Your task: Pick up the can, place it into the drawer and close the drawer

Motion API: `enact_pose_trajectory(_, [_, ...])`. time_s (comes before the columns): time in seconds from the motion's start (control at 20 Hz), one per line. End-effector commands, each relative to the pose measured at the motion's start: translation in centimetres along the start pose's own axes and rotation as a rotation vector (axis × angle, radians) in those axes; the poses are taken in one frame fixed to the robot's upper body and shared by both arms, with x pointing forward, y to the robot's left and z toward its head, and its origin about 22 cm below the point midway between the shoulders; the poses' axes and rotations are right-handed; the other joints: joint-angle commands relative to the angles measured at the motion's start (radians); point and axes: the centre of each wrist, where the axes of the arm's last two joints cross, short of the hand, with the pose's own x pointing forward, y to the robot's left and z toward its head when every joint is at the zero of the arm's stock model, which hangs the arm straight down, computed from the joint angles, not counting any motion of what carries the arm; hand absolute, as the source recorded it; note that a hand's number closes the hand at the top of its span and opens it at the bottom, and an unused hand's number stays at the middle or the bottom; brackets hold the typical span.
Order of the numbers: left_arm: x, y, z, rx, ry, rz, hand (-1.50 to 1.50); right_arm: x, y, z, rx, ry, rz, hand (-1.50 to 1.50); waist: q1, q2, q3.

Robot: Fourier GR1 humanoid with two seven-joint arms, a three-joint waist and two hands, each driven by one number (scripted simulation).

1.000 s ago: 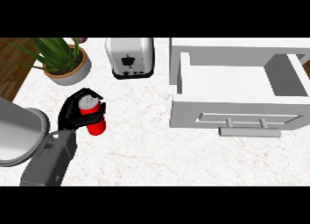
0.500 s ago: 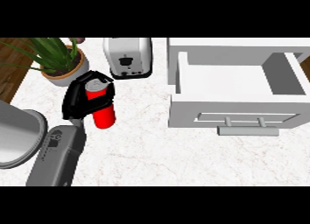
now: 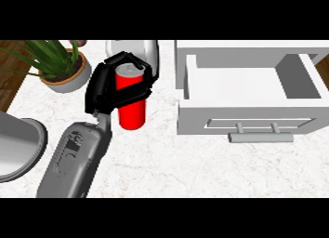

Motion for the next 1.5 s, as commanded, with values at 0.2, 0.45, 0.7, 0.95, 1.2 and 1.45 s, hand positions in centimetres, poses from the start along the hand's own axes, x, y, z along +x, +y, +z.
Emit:
enact_pose_trajectory(0.2, [6.0, -5.6, -3.1, -0.027, -0.057, -0.037, 1.5, -1.1, -0.6, 1.2, -0.009, -0.002, 0.003, -1.5, -0.014, 0.003, 0.0])
enact_pose_trajectory(0.45, [8.7, -7.6, -6.1, -0.045, -0.066, -0.058, 1.5, 0.1, 1.1, 1.0, -0.003, 0.0, 0.016, -1.5, -0.016, 0.004, 0.0])
enact_pose_trajectory(0.7, [10.9, -10.1, -8.3, -0.053, -0.04, -0.045, 1.5, -0.1, 0.6, 0.5, 0.028, -0.007, 0.003, -1.5, -0.026, 0.006, 0.0])
enact_pose_trajectory(0.95, [12.3, -13.1, -9.4, -0.012, -0.048, -0.101, 1.5, -0.8, 1.0, -0.1, 0.041, -0.007, 0.006, -1.5, -0.045, 0.011, 0.001])
enact_pose_trajectory(1.2, [13.5, -13.9, -10.7, -0.052, -0.034, -0.109, 1.5, -0.6, 1.8, -1.6, 0.032, 0.0, -0.009, -1.5, -0.036, 0.011, 0.0])
enact_pose_trajectory(1.45, [12.8, -14.4, -11.4, -0.043, -0.005, -0.127, 1.5, -1.2, 1.3, -0.4, 0.037, -0.01, 0.008, -1.5, -0.051, 0.014, 0.001])
